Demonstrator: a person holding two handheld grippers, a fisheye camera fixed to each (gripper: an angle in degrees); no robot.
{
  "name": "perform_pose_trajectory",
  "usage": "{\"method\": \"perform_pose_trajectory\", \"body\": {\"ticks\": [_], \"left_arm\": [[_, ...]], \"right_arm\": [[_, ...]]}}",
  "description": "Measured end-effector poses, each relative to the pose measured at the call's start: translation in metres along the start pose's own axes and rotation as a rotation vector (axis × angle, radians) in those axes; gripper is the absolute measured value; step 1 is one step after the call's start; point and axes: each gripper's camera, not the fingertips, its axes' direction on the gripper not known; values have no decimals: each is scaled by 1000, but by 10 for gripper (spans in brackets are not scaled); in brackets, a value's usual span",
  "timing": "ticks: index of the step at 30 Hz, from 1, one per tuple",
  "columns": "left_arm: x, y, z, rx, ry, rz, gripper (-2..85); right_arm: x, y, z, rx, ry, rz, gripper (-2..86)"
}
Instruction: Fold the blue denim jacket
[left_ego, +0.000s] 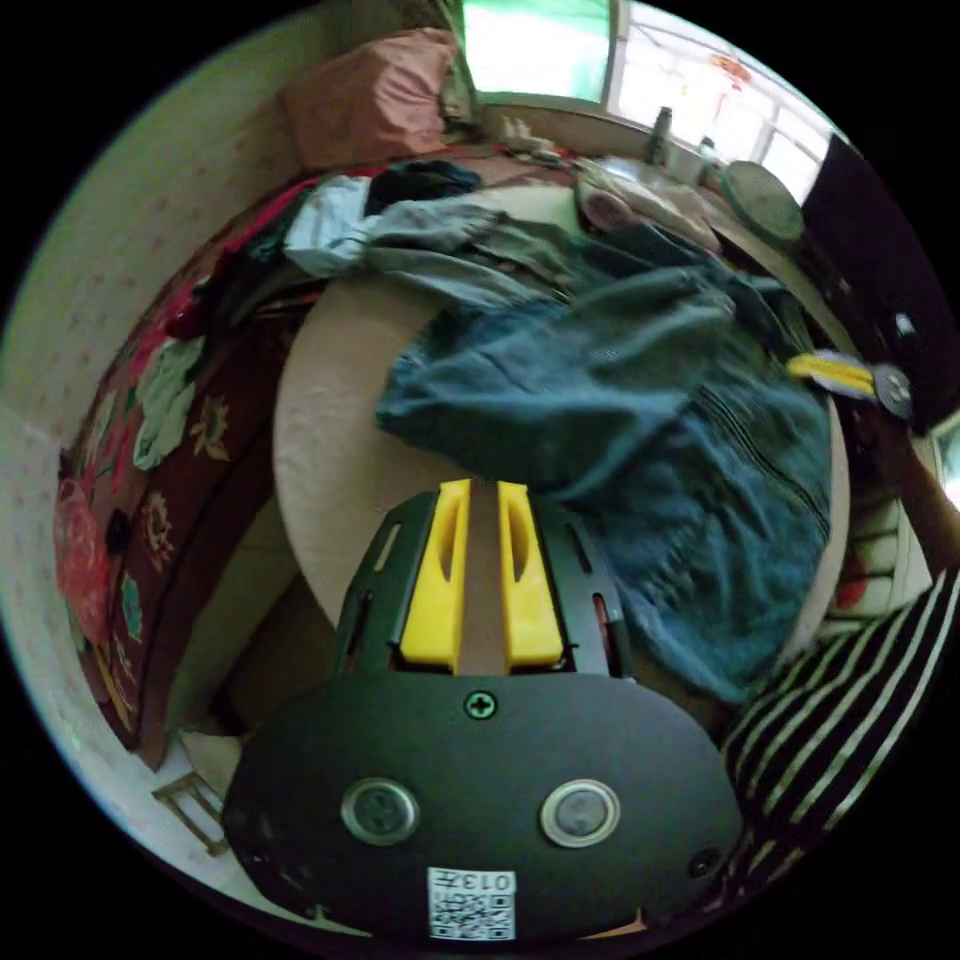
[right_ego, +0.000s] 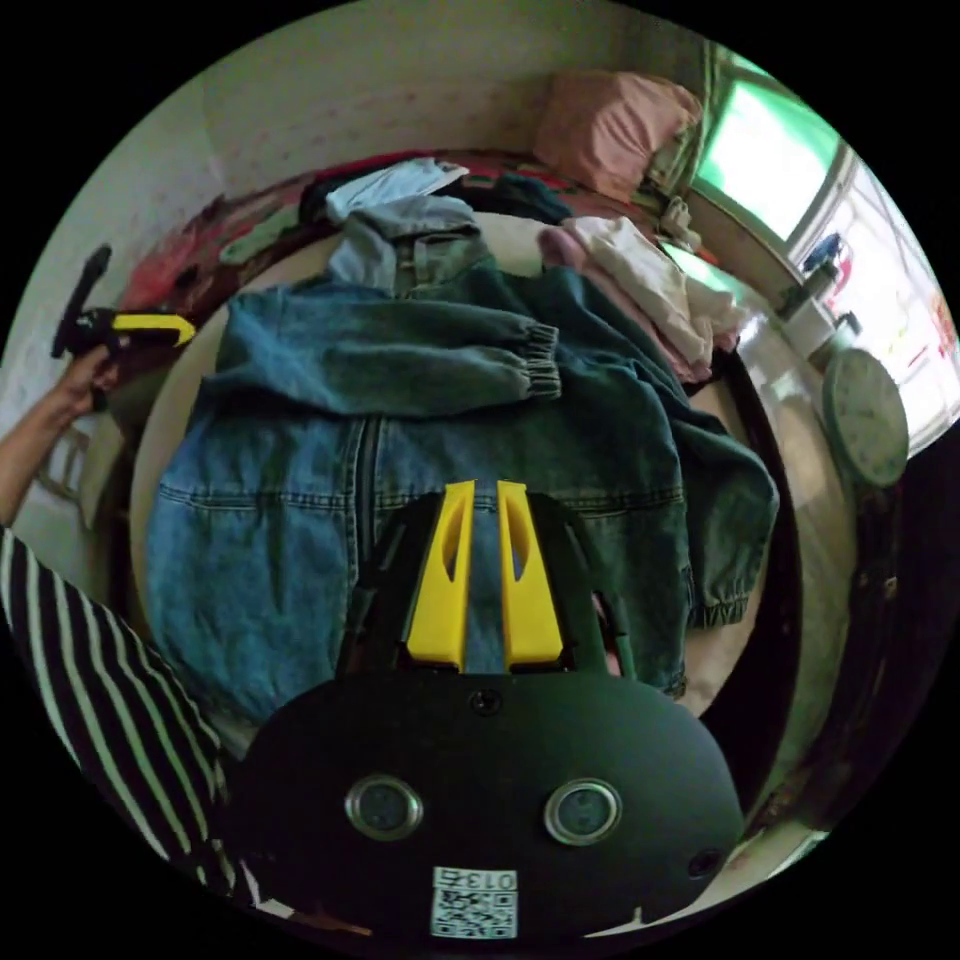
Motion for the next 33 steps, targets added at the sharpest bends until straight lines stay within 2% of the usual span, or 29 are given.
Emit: {"method": "perform_pose_trajectory", "body": {"ticks": [2, 3, 6, 9, 11, 15, 19, 21, 23, 24, 25, 27, 29, 31, 33], "left_arm": [[51, 17, 11, -81, 67, 60, 131], [62, 21, 15, -106, 75, 70, 134], [101, 36, 29, -154, -36, 84, 138], [106, 38, 38, -168, -71, 20, 112], [105, 36, 50, -209, -57, 5, 56], [105, 35, 50, -214, -37, -16, 19], [117, 54, 26, -131, -79, -54, 7], [121, 60, 26, -110, -82, -77, 6], [130, 63, 42, -147, -104, -54, 5], [131, 63, 43, -149, -107, -49, 5], [131, 64, 39, -139, -97, -52, 5], [123, 67, 25, -104, -33, -106, 5], [106, 76, -7, 28, 74, -198, 4], [97, 78, -31, 147, 137, -193, 4], [95, 69, -38, 151, 117, -147, 5]], "right_arm": [[-11, 0, 5, 36, 13, 36, 51], [-10, -5, 11, 23, -26, 65, 65], [7, -23, 23, 14, -59, 141, 85], [31, -48, 38, 21, -80, 233, 91], [38, -65, 56, -22, -137, 240, 91], [23, -99, 85, -158, -123, 114, 30], [1, -110, 33, 155, 85, -78, 17], [4, -110, 38, 210, 128, -77, 17], [15, -119, 71, 53, 66, -48, 17], [25, -122, 95, -98, 8, -5, 18], [35, -120, 103, -141, -51, 55, 19], [41, -115, 90, -74, -112, 79, 20], [39, -110, 72, -11, -66, 70, 22], [36, -101, 48, 93, 22, 85, 27], [31, -101, 39, 123, 36, 79, 32]]}}
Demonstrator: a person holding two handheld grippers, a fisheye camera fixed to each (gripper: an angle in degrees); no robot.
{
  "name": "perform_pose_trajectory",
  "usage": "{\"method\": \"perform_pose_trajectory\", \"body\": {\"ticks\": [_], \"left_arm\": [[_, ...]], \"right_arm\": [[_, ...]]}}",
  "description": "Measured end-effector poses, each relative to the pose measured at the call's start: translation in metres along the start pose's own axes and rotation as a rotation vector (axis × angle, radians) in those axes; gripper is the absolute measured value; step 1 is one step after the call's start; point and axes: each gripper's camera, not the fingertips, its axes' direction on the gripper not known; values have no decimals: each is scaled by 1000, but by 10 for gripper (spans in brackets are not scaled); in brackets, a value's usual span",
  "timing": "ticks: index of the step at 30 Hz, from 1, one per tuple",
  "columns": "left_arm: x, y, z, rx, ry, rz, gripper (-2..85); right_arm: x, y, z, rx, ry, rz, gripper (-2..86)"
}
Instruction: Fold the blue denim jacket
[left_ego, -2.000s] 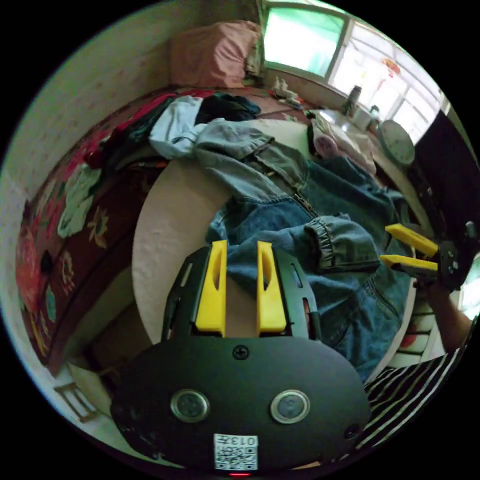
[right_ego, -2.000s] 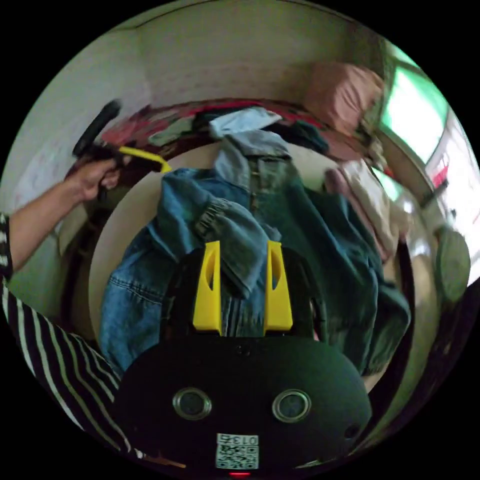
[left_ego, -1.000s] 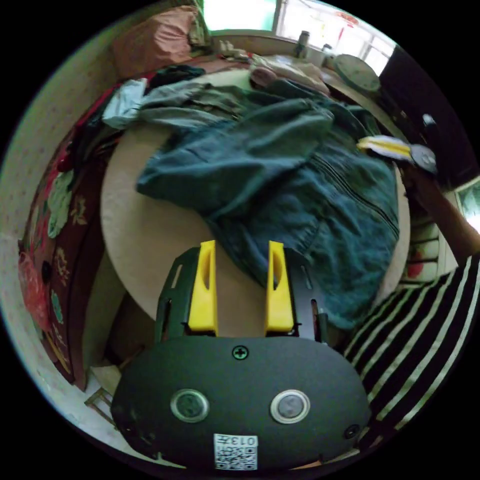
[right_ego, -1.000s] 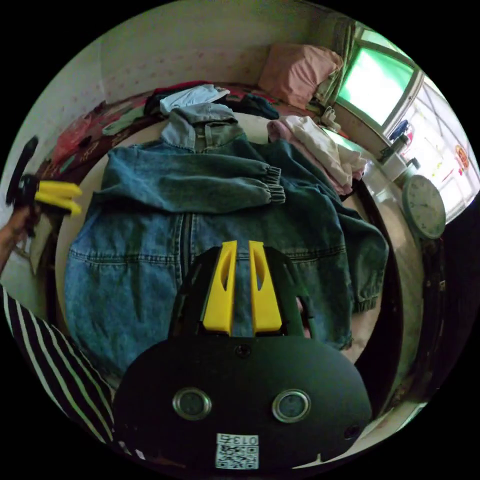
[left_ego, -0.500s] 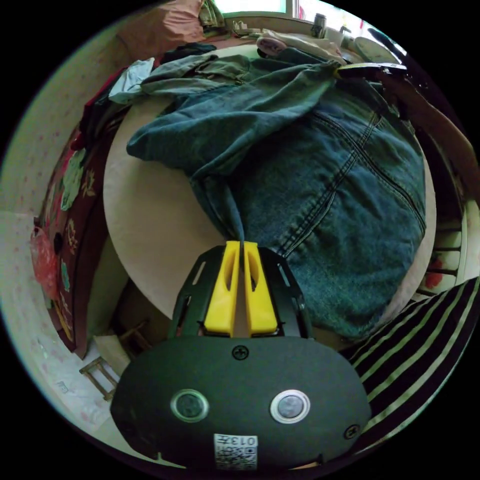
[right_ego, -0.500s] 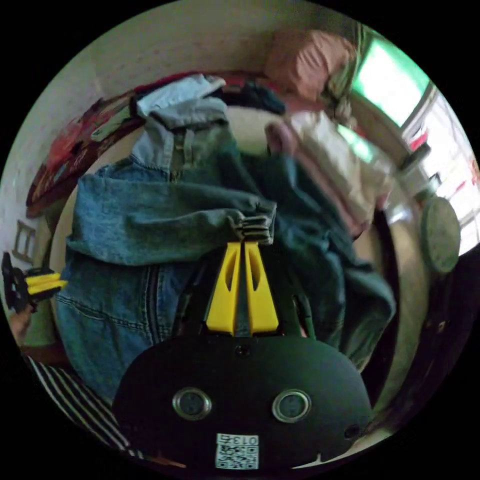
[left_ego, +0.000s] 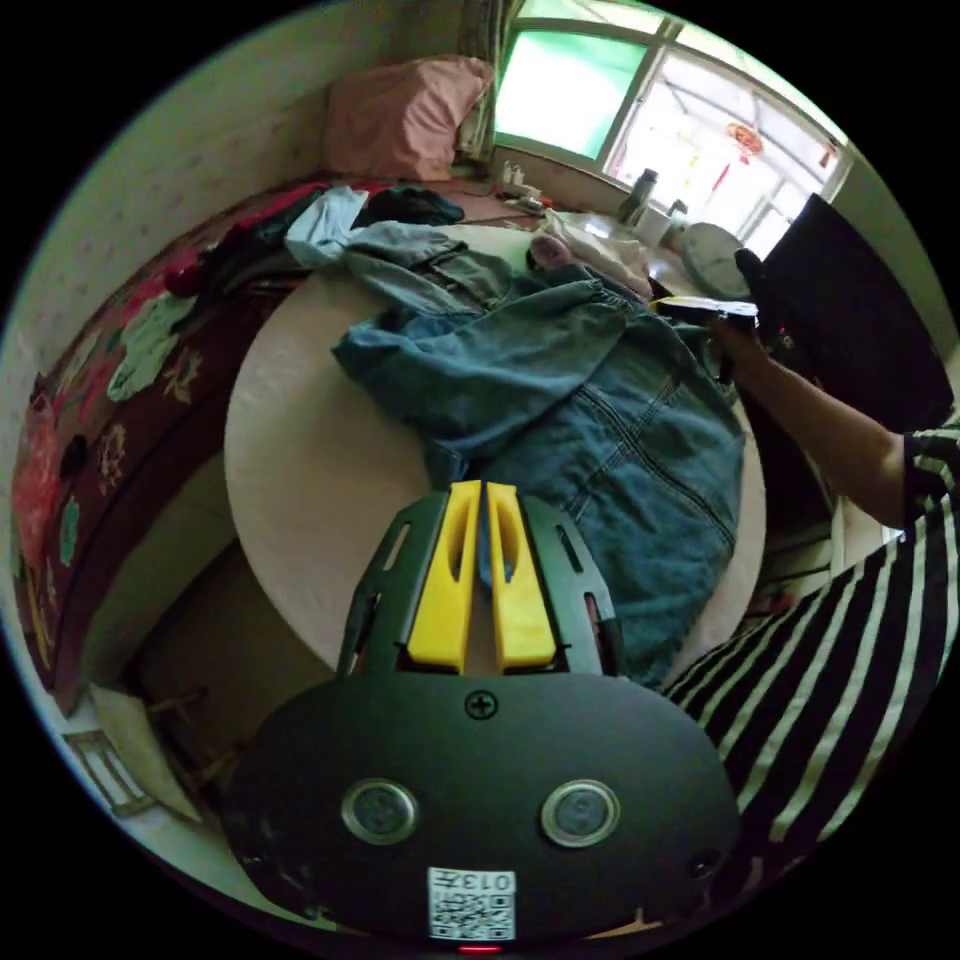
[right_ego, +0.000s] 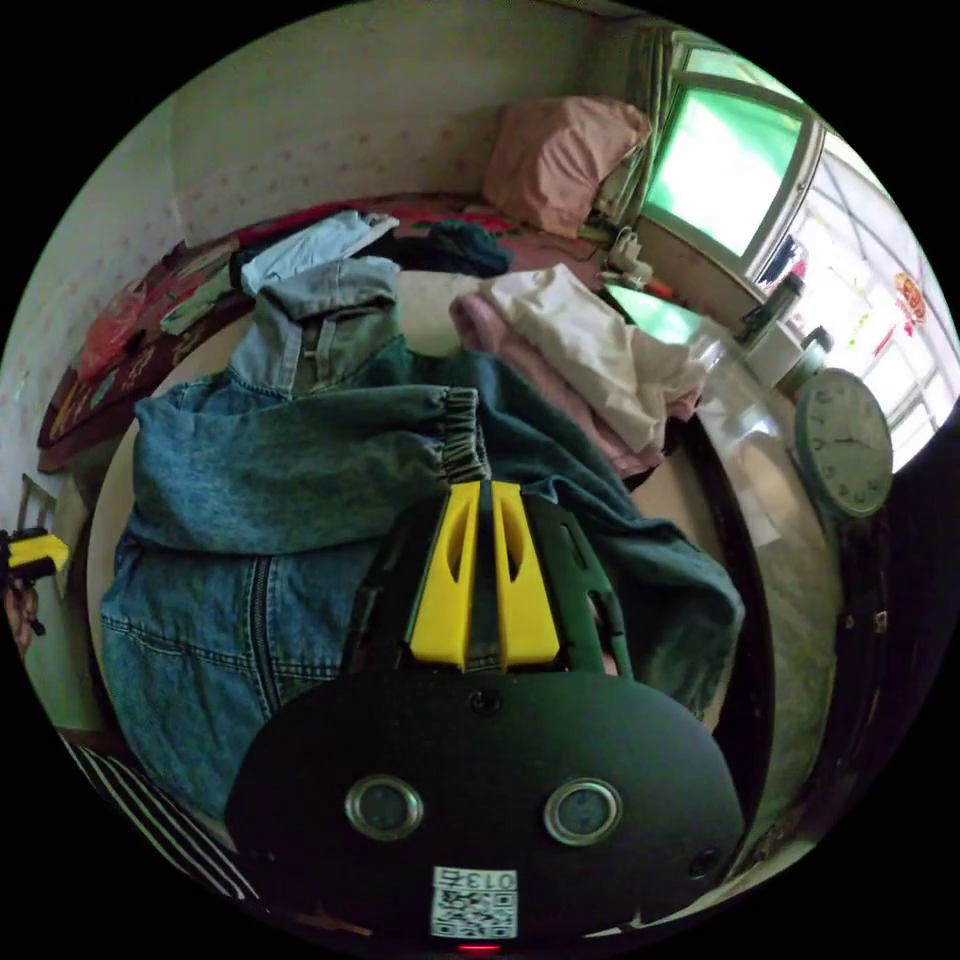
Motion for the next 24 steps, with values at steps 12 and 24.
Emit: {"method": "perform_pose_trajectory", "body": {"ticks": [12, 24], "left_arm": [[-36, -125, 97, -121, -305, 144, 66], [-21, -99, 87, -78, -362, 255, 15]], "right_arm": [[-195, -45, 29, 10, -274, -429, 26], [-227, -83, 54, 64, -323, -426, 8]]}}
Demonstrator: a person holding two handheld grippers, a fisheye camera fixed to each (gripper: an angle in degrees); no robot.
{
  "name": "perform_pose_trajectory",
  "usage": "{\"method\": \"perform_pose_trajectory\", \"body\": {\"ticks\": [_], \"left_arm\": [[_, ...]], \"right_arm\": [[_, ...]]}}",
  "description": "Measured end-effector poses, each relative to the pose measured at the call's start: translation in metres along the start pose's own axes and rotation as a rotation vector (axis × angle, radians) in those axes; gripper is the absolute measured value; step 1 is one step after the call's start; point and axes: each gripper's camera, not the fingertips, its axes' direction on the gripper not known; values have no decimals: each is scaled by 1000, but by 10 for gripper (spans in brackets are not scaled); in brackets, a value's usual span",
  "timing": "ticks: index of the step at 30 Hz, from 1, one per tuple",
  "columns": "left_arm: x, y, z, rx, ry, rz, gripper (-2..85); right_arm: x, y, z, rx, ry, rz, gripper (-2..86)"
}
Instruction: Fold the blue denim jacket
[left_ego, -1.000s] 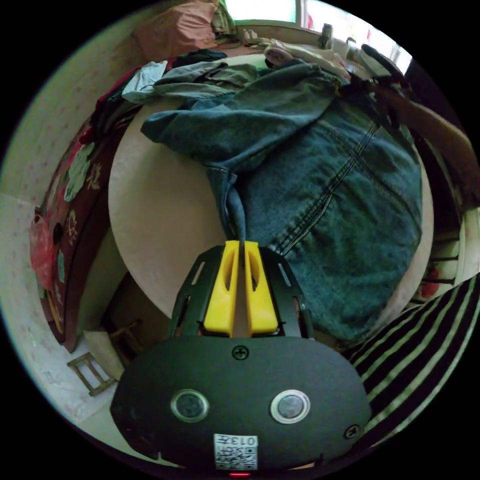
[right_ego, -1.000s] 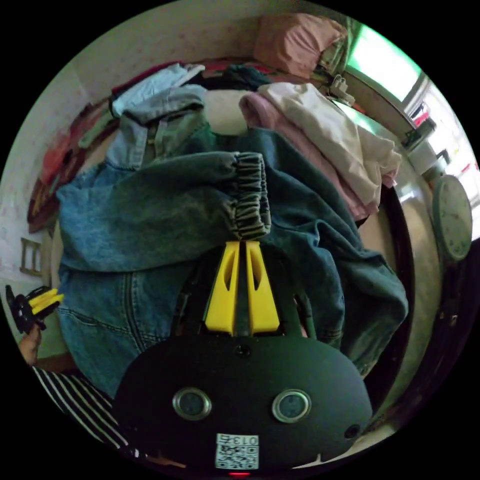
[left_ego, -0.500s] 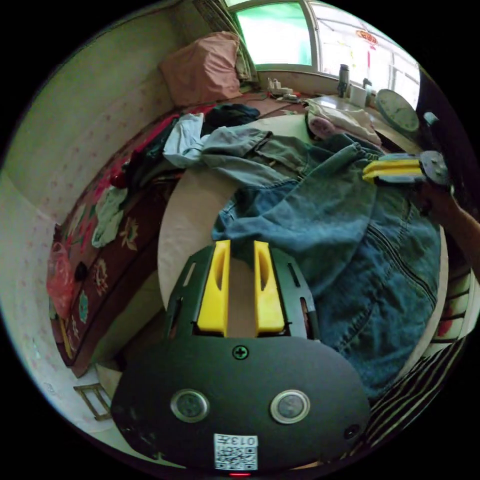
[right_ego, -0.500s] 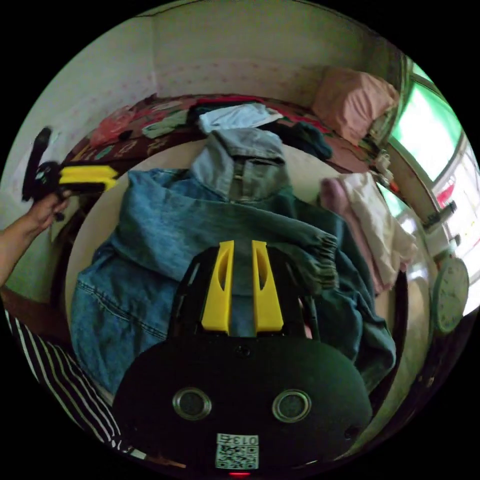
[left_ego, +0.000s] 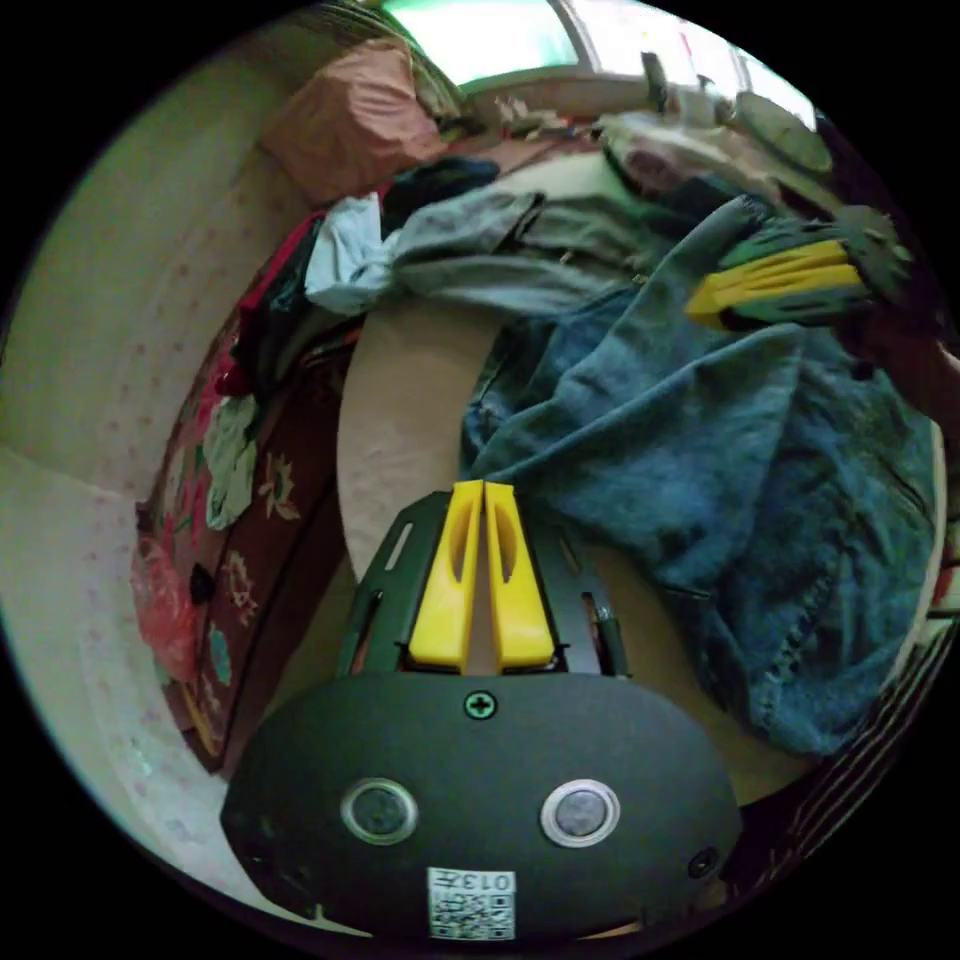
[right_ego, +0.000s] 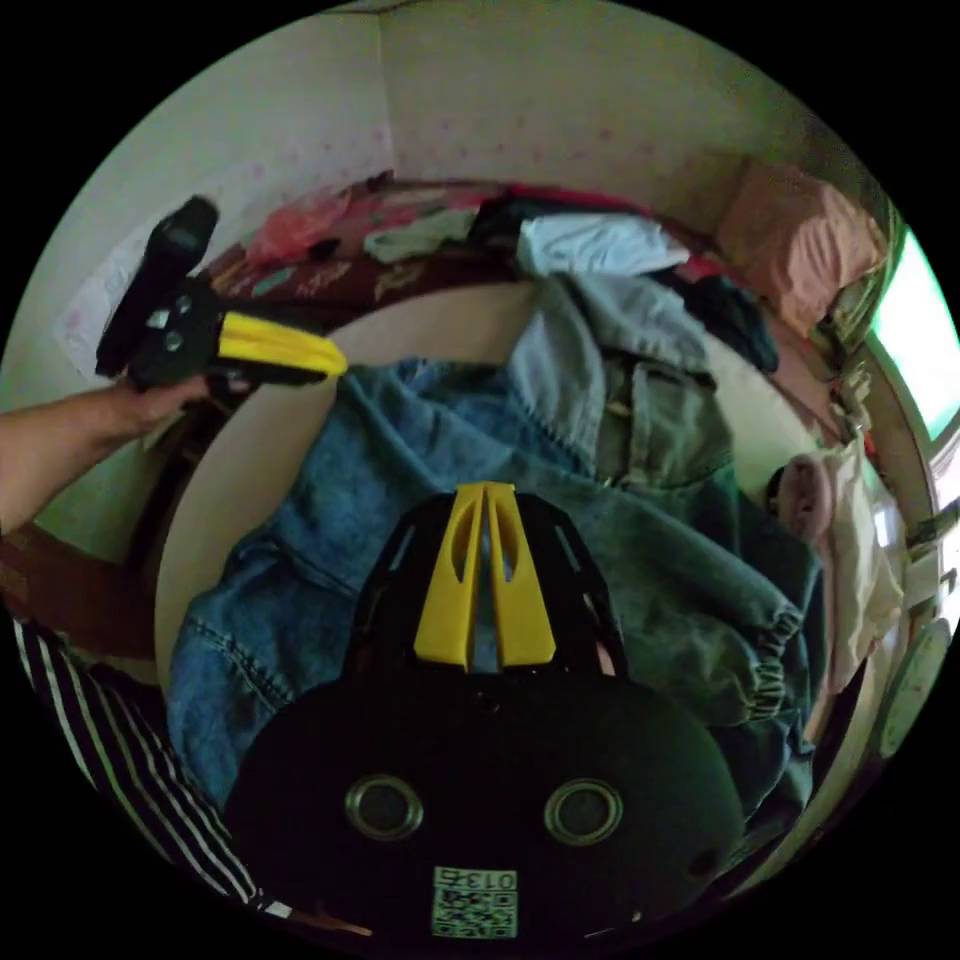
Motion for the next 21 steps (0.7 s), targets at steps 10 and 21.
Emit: {"method": "perform_pose_trajectory", "body": {"ticks": [10, 21], "left_arm": [[106, 19, -7, -56, 45, 277, 24], [102, 30, 6, -81, 29, 39, -4]], "right_arm": [[-16, -64, 76, -147, -150, -343, 59], [0, -95, 117, -290, -166, -303, 8]]}}
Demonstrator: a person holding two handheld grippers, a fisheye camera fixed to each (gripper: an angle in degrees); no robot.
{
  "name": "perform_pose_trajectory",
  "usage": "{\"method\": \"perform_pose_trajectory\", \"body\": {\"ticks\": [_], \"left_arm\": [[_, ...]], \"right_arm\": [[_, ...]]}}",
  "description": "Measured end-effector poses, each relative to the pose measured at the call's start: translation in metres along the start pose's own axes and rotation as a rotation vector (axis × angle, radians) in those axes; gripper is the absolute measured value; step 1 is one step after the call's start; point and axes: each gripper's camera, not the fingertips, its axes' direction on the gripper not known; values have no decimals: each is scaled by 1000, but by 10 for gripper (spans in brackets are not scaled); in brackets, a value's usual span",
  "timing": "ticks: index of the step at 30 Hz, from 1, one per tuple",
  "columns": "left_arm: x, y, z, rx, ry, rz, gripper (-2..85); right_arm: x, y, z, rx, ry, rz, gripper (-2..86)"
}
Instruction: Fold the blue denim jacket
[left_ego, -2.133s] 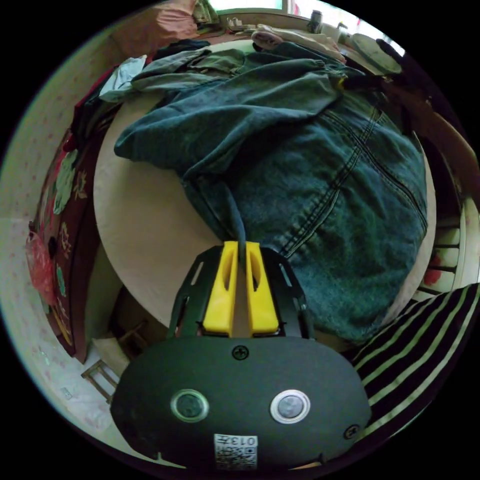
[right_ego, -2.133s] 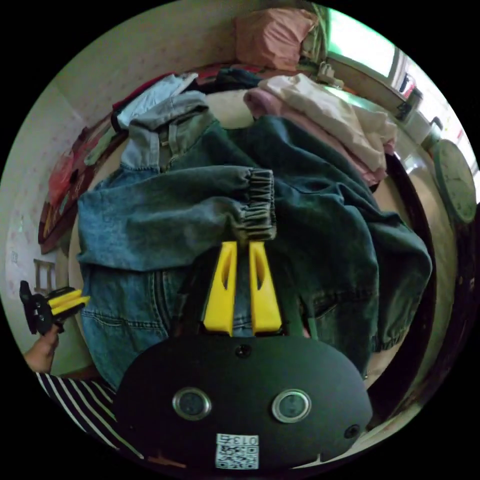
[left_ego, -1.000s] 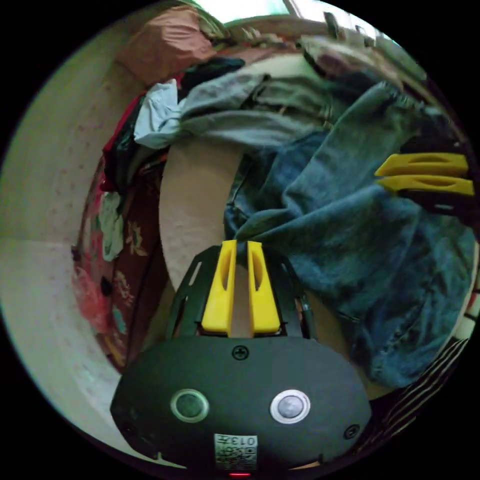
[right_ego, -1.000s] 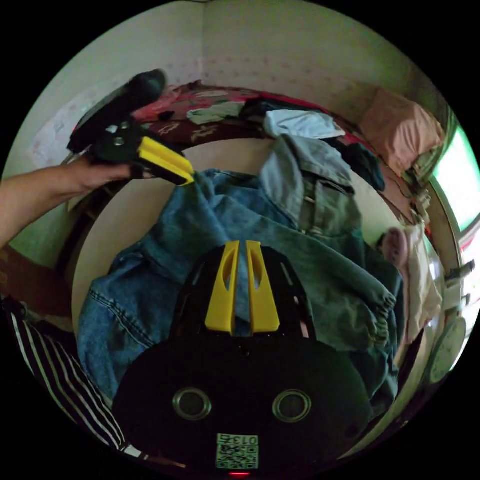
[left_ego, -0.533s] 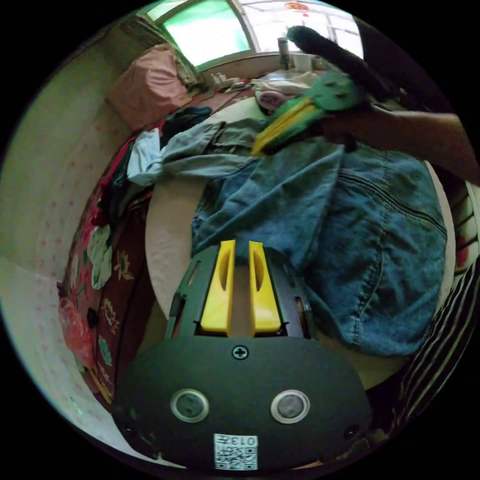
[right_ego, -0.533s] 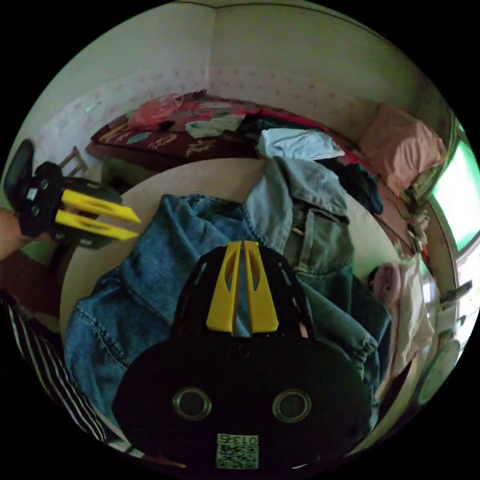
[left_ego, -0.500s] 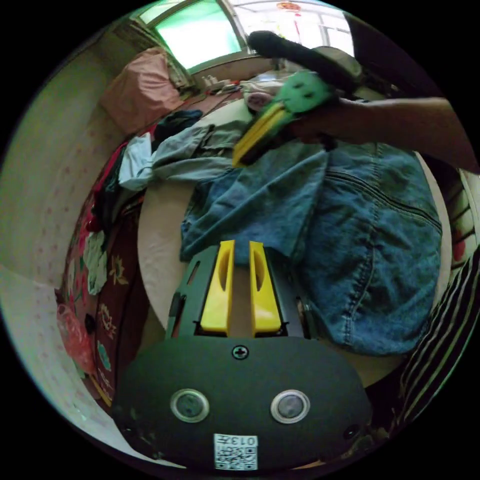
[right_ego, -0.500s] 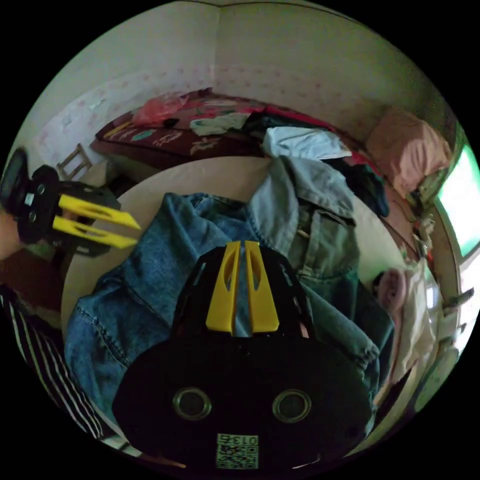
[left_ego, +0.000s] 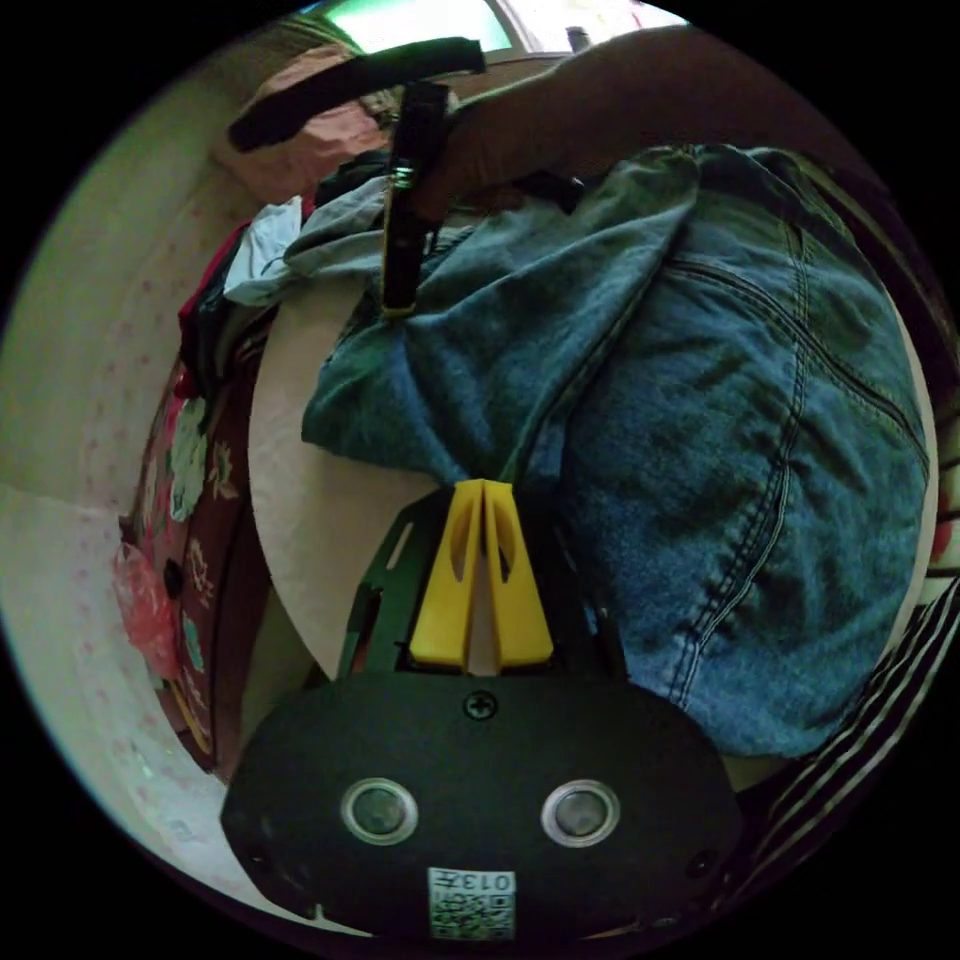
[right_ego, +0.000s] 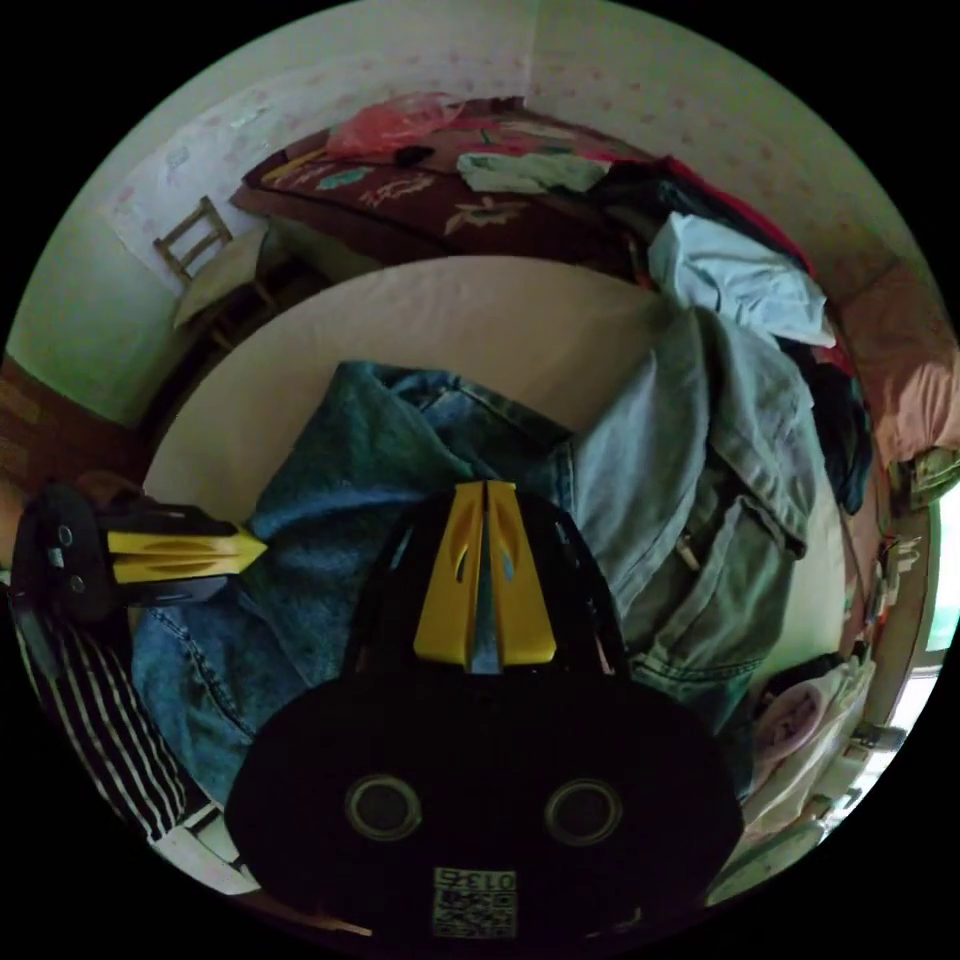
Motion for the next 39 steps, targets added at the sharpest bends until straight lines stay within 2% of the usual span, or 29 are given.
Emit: {"method": "perform_pose_trajectory", "body": {"ticks": [3, 5, 8, 9, 12, 16, 21, 22, 25, 28, 30, 32, 33, 36, 39], "left_arm": [[-18, 1, -1, -7, 106, -79, -4], [-35, 13, -12, 46, 120, -190, -4], [-40, 29, -36, 180, 47, -260, -4], [-38, 28, -39, 197, 57, -245, -4], [-10, 5, -38, 198, 57, -79, -4], [12, -25, -9, 125, 77, -6, -4], [10, -21, 12, 68, 104, 19, -4], [6, -21, 12, 51, 118, 7, -4], [-3, -22, 7, 29, 129, -45, -4], [3, -26, -19, 164, 111, -2, -4], [13, -36, -14, 137, 67, 45, -4], [20, -42, 15, 19, 70, 61, -4], [20, -42, 23, -16, 80, 58, -4], [18, -35, 23, 38, 83, 45, -4], [21, -36, 22, 33, 59, 75, -4]], "right_arm": [[21, 11, -16, 45, -92, 74, 12], [26, 32, -45, 144, -51, 84, 12], [34, 88, -87, 213, 120, 207, 11], [31, 114, -94, 209, 191, 265, 9], [16, 164, -75, 41, 334, 359, 5], [4, 199, -39, -18, 481, 409, 1], [28, 211, -31, -81, 380, 441, -1], [39, 220, -41, -97, 405, 513, -1], [59, 253, -79, 18, 437, 654, -1], [67, 272, -94, 75, 473, 641, -1], [73, 274, -89, 86, 466, 610, -1], [88, 275, -69, 4, 382, 614, 0], [103, 278, -50, -104, 320, 640, 0], [125, 295, -63, -55, 207, 727, 0], [123, 324, -104, 128, 175, 802, 3]]}}
